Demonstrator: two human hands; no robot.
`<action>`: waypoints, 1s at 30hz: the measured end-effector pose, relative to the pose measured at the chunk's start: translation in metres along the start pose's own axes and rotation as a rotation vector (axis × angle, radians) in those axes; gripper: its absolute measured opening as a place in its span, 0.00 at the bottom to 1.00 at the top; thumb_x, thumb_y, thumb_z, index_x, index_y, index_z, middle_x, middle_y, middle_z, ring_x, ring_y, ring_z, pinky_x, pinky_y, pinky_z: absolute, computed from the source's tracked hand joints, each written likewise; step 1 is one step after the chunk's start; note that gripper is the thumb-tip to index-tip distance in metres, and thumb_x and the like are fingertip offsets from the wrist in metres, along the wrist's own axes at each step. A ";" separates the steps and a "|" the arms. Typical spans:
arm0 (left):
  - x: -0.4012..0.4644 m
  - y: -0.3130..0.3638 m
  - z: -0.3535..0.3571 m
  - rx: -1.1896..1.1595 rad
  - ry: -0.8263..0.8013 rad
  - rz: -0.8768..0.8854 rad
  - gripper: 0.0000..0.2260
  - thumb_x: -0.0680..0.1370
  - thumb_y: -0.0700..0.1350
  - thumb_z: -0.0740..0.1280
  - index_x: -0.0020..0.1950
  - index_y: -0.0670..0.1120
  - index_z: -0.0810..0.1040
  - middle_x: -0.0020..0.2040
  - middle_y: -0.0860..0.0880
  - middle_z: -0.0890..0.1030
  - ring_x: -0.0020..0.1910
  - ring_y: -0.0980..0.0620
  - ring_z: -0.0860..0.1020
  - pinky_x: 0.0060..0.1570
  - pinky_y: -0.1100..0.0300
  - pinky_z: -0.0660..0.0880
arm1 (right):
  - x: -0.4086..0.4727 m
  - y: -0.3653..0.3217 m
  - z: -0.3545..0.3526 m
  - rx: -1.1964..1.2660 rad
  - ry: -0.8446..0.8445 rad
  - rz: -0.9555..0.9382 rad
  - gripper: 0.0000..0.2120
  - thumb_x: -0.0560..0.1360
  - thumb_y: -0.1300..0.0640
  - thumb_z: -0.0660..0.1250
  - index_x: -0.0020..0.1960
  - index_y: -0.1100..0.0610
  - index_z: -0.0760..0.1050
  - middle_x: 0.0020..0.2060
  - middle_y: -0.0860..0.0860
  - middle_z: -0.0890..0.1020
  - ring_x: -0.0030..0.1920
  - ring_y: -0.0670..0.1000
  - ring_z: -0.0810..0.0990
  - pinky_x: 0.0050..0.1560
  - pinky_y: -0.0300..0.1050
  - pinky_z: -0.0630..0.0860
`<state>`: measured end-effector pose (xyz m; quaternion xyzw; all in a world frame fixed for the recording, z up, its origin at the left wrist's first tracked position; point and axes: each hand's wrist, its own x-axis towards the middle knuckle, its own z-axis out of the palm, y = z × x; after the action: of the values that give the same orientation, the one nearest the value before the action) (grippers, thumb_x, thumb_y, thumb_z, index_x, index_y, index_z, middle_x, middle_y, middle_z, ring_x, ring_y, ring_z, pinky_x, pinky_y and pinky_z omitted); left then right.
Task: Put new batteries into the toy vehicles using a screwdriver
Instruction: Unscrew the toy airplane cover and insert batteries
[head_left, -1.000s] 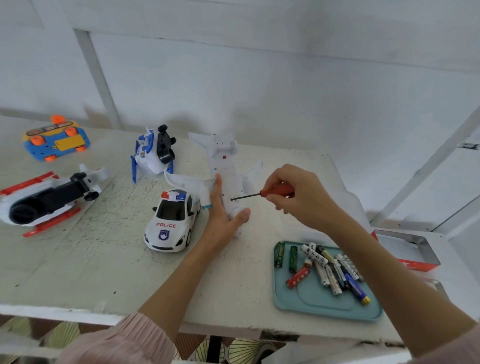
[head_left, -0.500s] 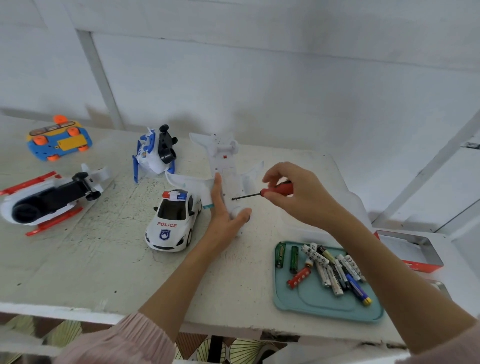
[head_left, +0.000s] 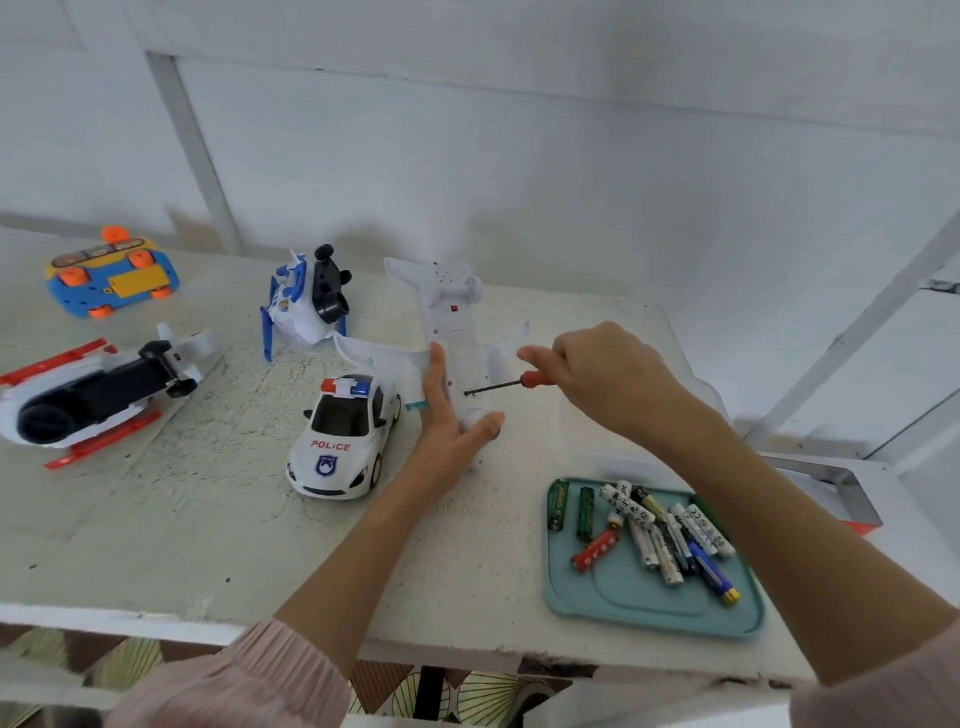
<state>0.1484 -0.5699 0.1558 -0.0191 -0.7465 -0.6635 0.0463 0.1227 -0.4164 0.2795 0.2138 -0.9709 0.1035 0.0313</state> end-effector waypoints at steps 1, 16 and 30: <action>0.000 0.000 0.000 -0.002 -0.001 0.000 0.44 0.78 0.41 0.67 0.72 0.63 0.34 0.75 0.59 0.43 0.72 0.62 0.51 0.73 0.54 0.59 | 0.001 0.002 0.003 0.033 0.035 -0.033 0.21 0.78 0.44 0.57 0.32 0.57 0.66 0.25 0.48 0.70 0.25 0.46 0.66 0.27 0.38 0.62; 0.003 0.001 -0.002 -0.120 -0.004 -0.016 0.39 0.77 0.38 0.66 0.68 0.67 0.42 0.74 0.59 0.48 0.75 0.56 0.53 0.75 0.51 0.53 | 0.001 0.003 0.007 0.141 0.069 -0.165 0.15 0.77 0.52 0.62 0.40 0.62 0.77 0.26 0.44 0.76 0.27 0.44 0.71 0.31 0.40 0.67; 0.005 0.008 -0.002 -0.111 -0.029 0.003 0.39 0.76 0.32 0.65 0.71 0.62 0.46 0.75 0.55 0.51 0.73 0.58 0.55 0.69 0.62 0.57 | -0.021 0.025 0.023 0.149 0.038 -0.245 0.09 0.75 0.60 0.63 0.52 0.55 0.79 0.39 0.49 0.83 0.36 0.46 0.77 0.41 0.45 0.77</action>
<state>0.1445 -0.5711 0.1646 -0.0325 -0.7090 -0.7036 0.0353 0.1310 -0.3906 0.2503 0.3303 -0.9264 0.1748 0.0461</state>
